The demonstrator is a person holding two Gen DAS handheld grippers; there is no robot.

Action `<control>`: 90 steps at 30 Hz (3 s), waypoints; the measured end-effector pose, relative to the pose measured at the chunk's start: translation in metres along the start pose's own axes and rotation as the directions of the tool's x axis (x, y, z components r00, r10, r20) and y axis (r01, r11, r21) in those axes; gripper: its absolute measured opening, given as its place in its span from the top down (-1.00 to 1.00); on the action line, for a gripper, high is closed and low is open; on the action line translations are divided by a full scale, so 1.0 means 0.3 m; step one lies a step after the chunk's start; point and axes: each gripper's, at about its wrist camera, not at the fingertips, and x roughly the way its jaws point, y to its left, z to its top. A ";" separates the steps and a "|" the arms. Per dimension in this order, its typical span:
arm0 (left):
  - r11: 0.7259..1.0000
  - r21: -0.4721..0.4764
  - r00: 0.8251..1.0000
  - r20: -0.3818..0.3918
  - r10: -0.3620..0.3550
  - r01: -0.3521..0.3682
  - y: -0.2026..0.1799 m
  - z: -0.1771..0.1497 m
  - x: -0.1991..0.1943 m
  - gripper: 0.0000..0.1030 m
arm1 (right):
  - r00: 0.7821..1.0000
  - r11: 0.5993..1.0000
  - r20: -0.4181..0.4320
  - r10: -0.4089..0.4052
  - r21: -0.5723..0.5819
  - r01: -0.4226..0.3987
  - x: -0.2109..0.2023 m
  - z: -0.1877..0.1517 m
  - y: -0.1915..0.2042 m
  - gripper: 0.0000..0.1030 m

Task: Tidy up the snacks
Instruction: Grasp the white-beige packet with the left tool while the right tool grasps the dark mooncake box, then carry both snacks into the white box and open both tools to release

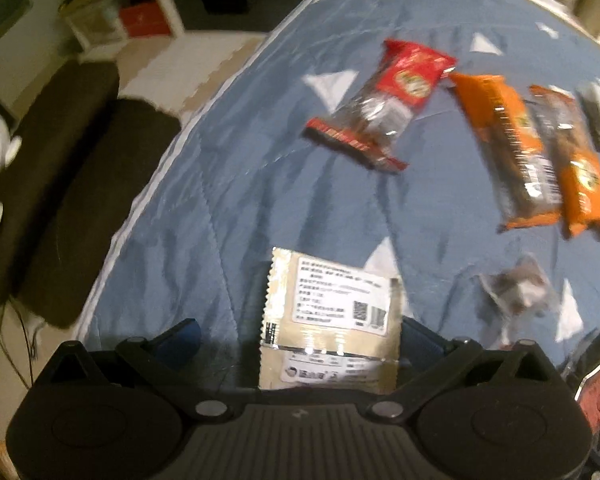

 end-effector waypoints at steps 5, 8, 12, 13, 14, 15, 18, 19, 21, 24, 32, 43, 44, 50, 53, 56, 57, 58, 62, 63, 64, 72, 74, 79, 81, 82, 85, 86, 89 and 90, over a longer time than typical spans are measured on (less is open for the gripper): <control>0.999 0.032 1.000 0.019 -0.012 0.011 -0.033 -0.018 -0.015 -1.00 | 1.000 0.999 -0.024 -0.009 0.041 0.010 -0.017 -0.005 -0.003 -0.38; 0.998 0.068 0.999 0.031 -0.010 0.008 -0.055 -0.028 -0.031 -1.00 | 0.999 0.997 -0.039 -0.022 0.078 0.025 -0.025 -0.011 -0.011 -0.37; 0.991 0.131 1.000 0.028 -0.005 0.002 -0.078 -0.021 -0.038 -1.00 | 0.999 0.993 -0.044 -0.022 0.118 0.027 -0.044 -0.024 -0.026 -0.37; 0.991 0.136 1.000 0.026 -0.007 0.003 -0.082 -0.019 -0.037 -1.00 | 0.999 0.992 -0.046 -0.021 0.124 0.027 -0.049 -0.027 -0.026 -0.37; 0.991 0.135 1.000 0.022 -0.007 0.004 -0.081 -0.019 -0.033 -1.00 | 0.999 0.991 -0.046 -0.022 0.130 0.027 -0.052 -0.030 -0.028 -0.37; 0.992 0.128 1.000 0.019 -0.006 0.004 -0.080 -0.019 -0.030 -0.96 | 0.999 0.990 -0.046 -0.023 0.135 0.029 -0.056 -0.032 -0.029 -0.37; 0.996 0.090 1.000 0.016 -0.012 0.011 -0.065 -0.015 -0.025 -0.66 | 0.999 0.988 -0.045 -0.024 0.149 0.031 -0.061 -0.038 -0.032 -0.37; 0.997 0.074 1.000 0.014 -0.020 0.019 -0.058 -0.014 -0.026 -0.61 | 0.999 0.988 -0.045 -0.025 0.154 0.031 -0.064 -0.040 -0.032 -0.37; 0.998 0.064 0.999 0.018 -0.028 0.027 -0.049 -0.016 -0.031 -0.34 | 0.999 0.986 -0.040 -0.025 0.164 0.031 -0.071 -0.042 -0.037 -0.37; 0.998 0.052 0.999 0.036 -0.040 0.038 -0.040 -0.017 -0.049 -0.09 | 0.999 0.982 -0.032 -0.025 0.186 0.030 -0.083 -0.041 -0.046 -0.37; 0.992 0.009 0.984 0.130 -0.122 0.122 -0.036 -0.033 -0.158 0.00 | 0.998 0.960 0.028 -0.053 0.276 0.043 -0.149 -0.042 -0.100 -0.36; 0.957 0.074 0.925 0.245 -0.292 0.282 -0.141 -0.114 -0.366 0.00 | 0.984 0.919 0.115 -0.137 0.386 0.083 -0.291 -0.049 -0.171 -0.36; 0.952 0.083 0.919 0.248 -0.307 0.295 -0.157 -0.120 -0.380 0.00 | 0.982 0.915 0.119 -0.144 0.395 0.086 -0.304 -0.057 -0.173 -0.36; 0.928 0.140 0.893 0.257 -0.370 0.344 -0.257 -0.156 -0.448 0.00 | 0.964 0.882 0.133 -0.230 0.447 0.149 -0.405 -0.105 -0.204 -0.36; 0.916 0.166 0.882 0.254 -0.398 0.366 -0.317 -0.175 -0.477 0.00 | 0.954 0.863 0.132 -0.269 0.472 0.178 -0.456 -0.139 -0.228 -0.36; 0.901 0.188 0.869 0.249 -0.428 0.390 -0.379 -0.197 -0.506 0.00 | 0.944 0.851 0.113 -0.310 0.475 0.222 -0.494 -0.172 -0.254 -0.36; 0.896 0.195 0.864 0.246 -0.439 0.399 -0.404 -0.205 -0.517 0.00 | 0.941 0.847 0.109 -0.320 0.478 0.233 -0.505 -0.183 -0.262 -0.36; 0.891 0.202 0.860 0.243 -0.448 0.407 -0.424 -0.212 -0.524 0.00 | 0.938 0.842 0.104 -0.330 0.481 0.243 -0.522 -0.199 -0.272 -0.36; 0.867 0.234 0.844 0.224 -0.488 0.439 -0.527 -0.240 -0.559 -0.01 | 0.926 0.822 0.083 -0.369 0.494 0.284 -0.572 -0.242 -0.305 -0.36; 0.862 0.243 0.840 0.221 -0.495 0.444 -0.551 -0.247 -0.567 -0.01 | 0.923 0.819 0.079 -0.376 0.495 0.291 -0.587 -0.252 -0.313 -0.36; 0.856 0.255 0.836 0.218 -0.503 0.449 -0.578 -0.257 -0.578 -0.01 | 0.921 0.816 0.077 -0.382 0.497 0.296 -0.602 -0.264 -0.321 -0.36; 0.808 0.293 0.803 0.173 -0.571 0.511 -0.757 -0.319 -0.631 -0.01 | 0.900 0.769 0.043 -0.434 0.539 0.345 -0.731 -0.379 -0.414 -0.37; 0.794 0.287 0.794 0.147 -0.589 0.536 -0.801 -0.333 -0.627 -0.02 | 0.896 0.751 0.031 -0.442 0.560 0.351 -0.754 -0.411 -0.445 -0.37; 0.765 0.262 0.777 0.078 -0.624 0.588 -0.907 -0.370 -0.591 -0.02 | 0.892 0.718 0.003 -0.452 0.595 0.362 -0.790 -0.485 -0.511 -0.37; 0.756 0.256 0.771 0.060 -0.635 0.602 -0.940 -0.380 -0.577 -0.02 | 0.892 0.707 -0.011 -0.452 0.606 0.365 -0.782 -0.497 -0.538 -0.37; 0.751 0.254 0.767 0.050 -0.639 0.609 -0.958 -0.384 -0.568 -0.02 | 0.891 0.702 -0.019 -0.453 0.609 0.370 -0.783 -0.510 -0.550 -0.37; 0.742 0.240 0.760 0.028 -0.650 0.626 -0.997 -0.388 -0.534 -0.02 | 0.890 0.691 -0.046 -0.454 0.612 0.385 -0.769 -0.531 -0.578 -0.37; 0.746 0.233 0.765 0.018 -0.644 0.623 -1.008 -0.388 -0.519 -0.02 | 0.890 0.688 -0.055 -0.452 0.613 0.387 -0.761 -0.535 -0.591 -0.37; 0.757 0.211 0.776 -0.005 -0.631 0.618 -1.025 -0.385 -0.478 -0.02 | 0.890 0.674 -0.083 -0.448 0.623 0.397 -0.749 -0.571 -0.633 -0.37; 0.760 0.205 0.778 -0.010 -0.628 0.617 -1.026 -0.384 -0.468 -0.02 | 0.888 0.665 -0.094 -0.449 0.629 0.403 -0.747 -0.583 -0.648 -0.37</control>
